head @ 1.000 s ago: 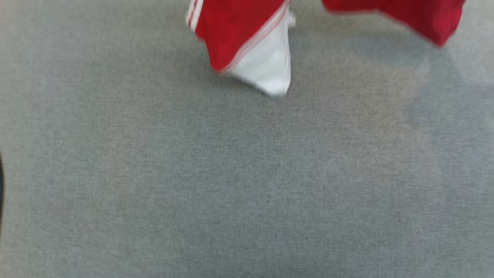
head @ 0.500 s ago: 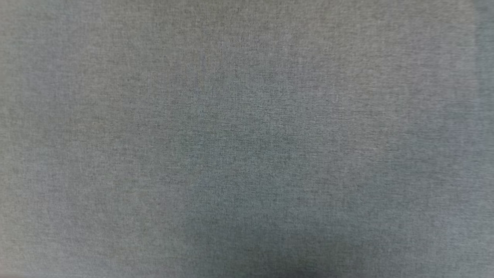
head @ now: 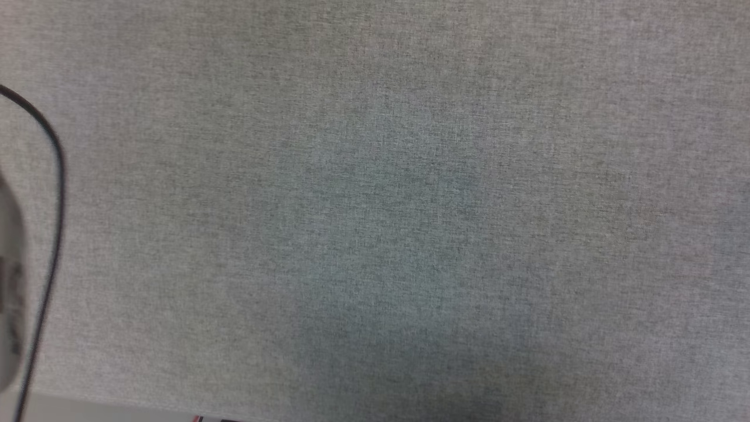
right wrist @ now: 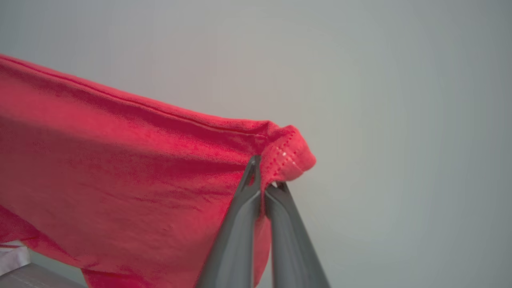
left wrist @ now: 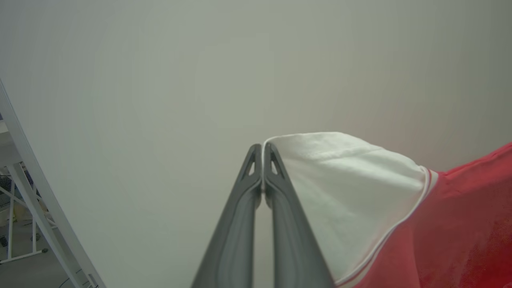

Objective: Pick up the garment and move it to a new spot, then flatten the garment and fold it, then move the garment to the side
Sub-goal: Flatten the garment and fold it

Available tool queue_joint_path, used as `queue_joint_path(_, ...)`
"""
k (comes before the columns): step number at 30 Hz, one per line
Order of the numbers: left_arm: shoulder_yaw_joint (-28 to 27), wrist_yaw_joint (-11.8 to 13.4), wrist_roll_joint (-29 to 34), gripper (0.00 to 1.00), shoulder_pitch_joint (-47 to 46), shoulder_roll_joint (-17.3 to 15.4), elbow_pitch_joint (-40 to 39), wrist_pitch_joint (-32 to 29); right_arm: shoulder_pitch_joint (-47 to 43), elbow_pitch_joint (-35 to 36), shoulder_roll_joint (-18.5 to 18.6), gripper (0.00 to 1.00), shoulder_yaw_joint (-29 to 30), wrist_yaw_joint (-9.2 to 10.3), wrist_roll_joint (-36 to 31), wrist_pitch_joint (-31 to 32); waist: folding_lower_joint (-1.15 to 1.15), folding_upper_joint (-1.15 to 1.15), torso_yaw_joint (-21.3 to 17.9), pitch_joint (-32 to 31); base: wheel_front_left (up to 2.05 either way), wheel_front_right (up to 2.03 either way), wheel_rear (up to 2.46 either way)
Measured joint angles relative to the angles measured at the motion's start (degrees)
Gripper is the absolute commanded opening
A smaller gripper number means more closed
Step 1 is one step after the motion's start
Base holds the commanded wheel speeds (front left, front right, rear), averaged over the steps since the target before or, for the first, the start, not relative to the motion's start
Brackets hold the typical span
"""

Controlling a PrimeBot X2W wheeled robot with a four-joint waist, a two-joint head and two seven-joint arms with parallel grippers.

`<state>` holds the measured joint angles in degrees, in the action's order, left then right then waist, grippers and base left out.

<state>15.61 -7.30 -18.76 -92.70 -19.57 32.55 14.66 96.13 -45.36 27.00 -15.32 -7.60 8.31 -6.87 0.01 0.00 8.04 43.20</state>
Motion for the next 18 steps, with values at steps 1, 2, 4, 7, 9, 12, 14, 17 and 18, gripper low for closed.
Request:
queue_joint_path(1, 0.0, 0.0, -0.1, 0.00, 2.3, 0.7, -0.9, 0.0, -1.3, -0.5, 0.1, 0.00, -0.5, 0.00, 0.0, -0.6, 0.00, 0.00, 0.1, -0.4, 0.00, 0.00, 0.00)
queue_joint_path(2, -0.2, 0.0, -0.4, 0.00, 4.1, 1.4, -1.6, 0.0, -2.4, -0.8, 0.3, 0.00, -1.0, 0.00, 0.1, -1.1, 0.00, 0.00, 0.2, -0.8, 0.00, 0.00, 0.00)
queue_joint_path(4, -0.5, 0.0, -0.8, 0.00, 8.8, 2.9, -3.1, 0.0, -5.6, -1.5, 0.5, 0.00, -2.1, 0.00, 0.9, -2.4, 0.00, 0.00, 0.4, -1.9, 0.00, 0.00, 0.00)
queue_joint_path(7, 0.4, 0.0, -1.3, 0.00, 15.6, 4.3, -4.1, 0.0, -10.5, -2.2, 0.6, 0.00, -3.6, 0.00, 2.2, -3.7, 0.00, 0.00, 0.6, -3.9, 0.00, 0.00, 0.00)
queue_joint_path(9, 0.5, 0.0, -1.9, 0.00, 19.9, 5.2, -4.6, 0.0, -13.9, -2.5, 0.7, 0.00, -4.5, 0.00, 3.4, -4.5, 0.00, 0.00, 0.7, -5.4, 0.00, 0.00, 0.00)
queue_joint_path(12, 1.2, 0.0, -2.3, 0.00, 26.8, 6.2, -5.8, 0.0, -20.0, -2.5, 1.0, 0.00, -5.9, 0.00, 5.1, -5.3, -0.01, 0.00, 0.9, -8.2, 0.00, 0.00, 0.00)
queue_joint_path(14, 2.1, 0.0, -2.6, 0.00, 31.5, 6.5, -6.2, 0.0, -24.3, -2.5, 1.2, 0.00, -6.7, 0.00, 6.3, -5.9, -0.01, 0.00, 1.0, -10.3, 0.00, 0.00, 0.00)
queue_joint_path(17, 3.1, 0.0, -3.3, 0.00, 38.4, 6.6, -6.8, 0.0, -30.9, -2.4, 1.4, 0.00, -7.5, 0.00, 8.3, -6.5, -0.01, 0.00, 1.1, -13.3, 0.00, 0.00, 0.00)
queue_joint_path(18, 3.2, 0.0, -3.7, 0.00, 40.8, 6.6, -7.0, 0.0, -33.5, -2.3, 1.4, 0.00, -7.8, 0.01, 9.1, -6.5, -0.01, 0.00, 1.1, -14.5, 0.00, 0.00, 0.00)
